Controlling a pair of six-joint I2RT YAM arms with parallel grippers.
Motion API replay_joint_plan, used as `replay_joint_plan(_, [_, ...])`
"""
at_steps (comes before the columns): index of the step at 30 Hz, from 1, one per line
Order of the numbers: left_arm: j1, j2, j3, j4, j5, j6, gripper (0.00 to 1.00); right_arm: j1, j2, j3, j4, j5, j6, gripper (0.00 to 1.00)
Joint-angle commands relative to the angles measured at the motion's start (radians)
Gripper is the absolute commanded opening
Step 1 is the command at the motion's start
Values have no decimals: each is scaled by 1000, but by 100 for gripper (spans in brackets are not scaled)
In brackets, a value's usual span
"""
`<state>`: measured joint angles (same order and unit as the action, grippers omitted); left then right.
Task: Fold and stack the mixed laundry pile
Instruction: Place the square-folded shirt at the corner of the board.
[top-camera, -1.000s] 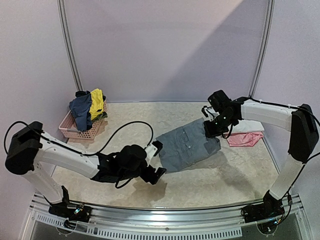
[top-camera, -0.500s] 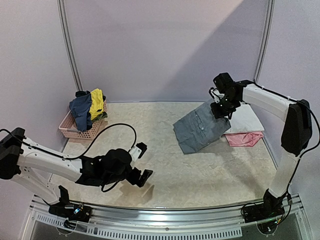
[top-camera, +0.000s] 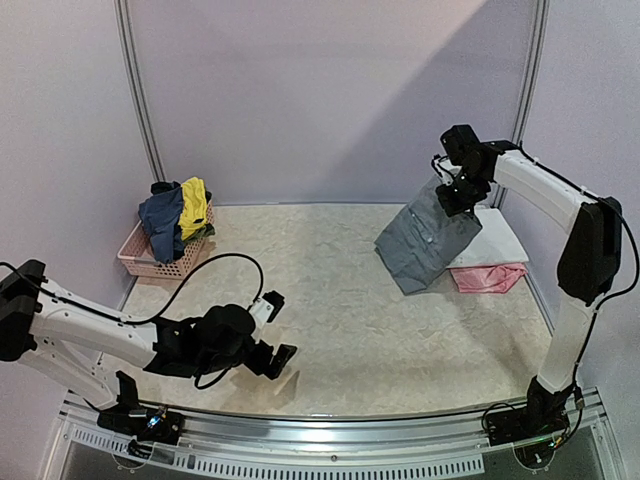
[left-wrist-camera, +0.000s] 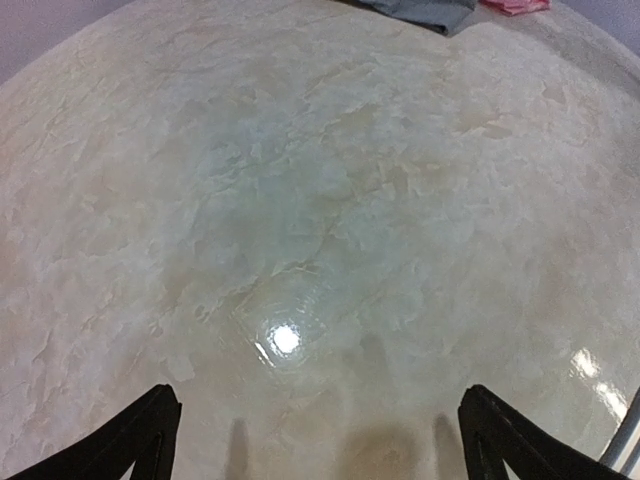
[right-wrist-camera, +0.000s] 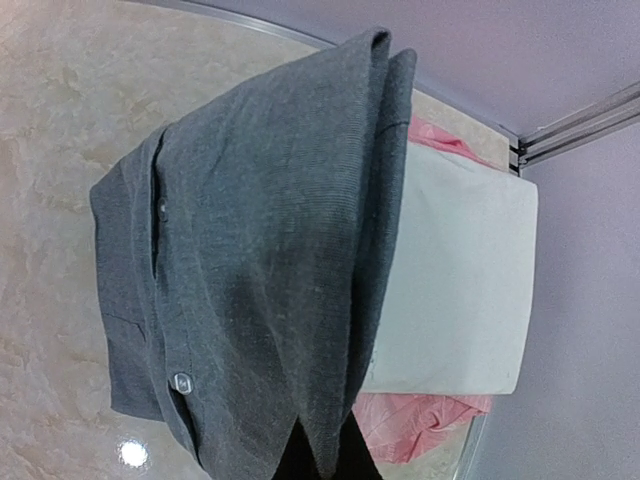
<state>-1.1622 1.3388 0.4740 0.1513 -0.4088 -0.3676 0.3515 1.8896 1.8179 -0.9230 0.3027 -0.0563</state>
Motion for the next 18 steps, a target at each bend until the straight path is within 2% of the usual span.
replay_joint_plan(1, [-5,-14,-26,3,-3,-16,100,-34,-10,59,-33,29,-36,0])
replay_joint_plan(18, [-13,30,-28,33,14,-22,99,-50,-33,214,-80,77,-82,0])
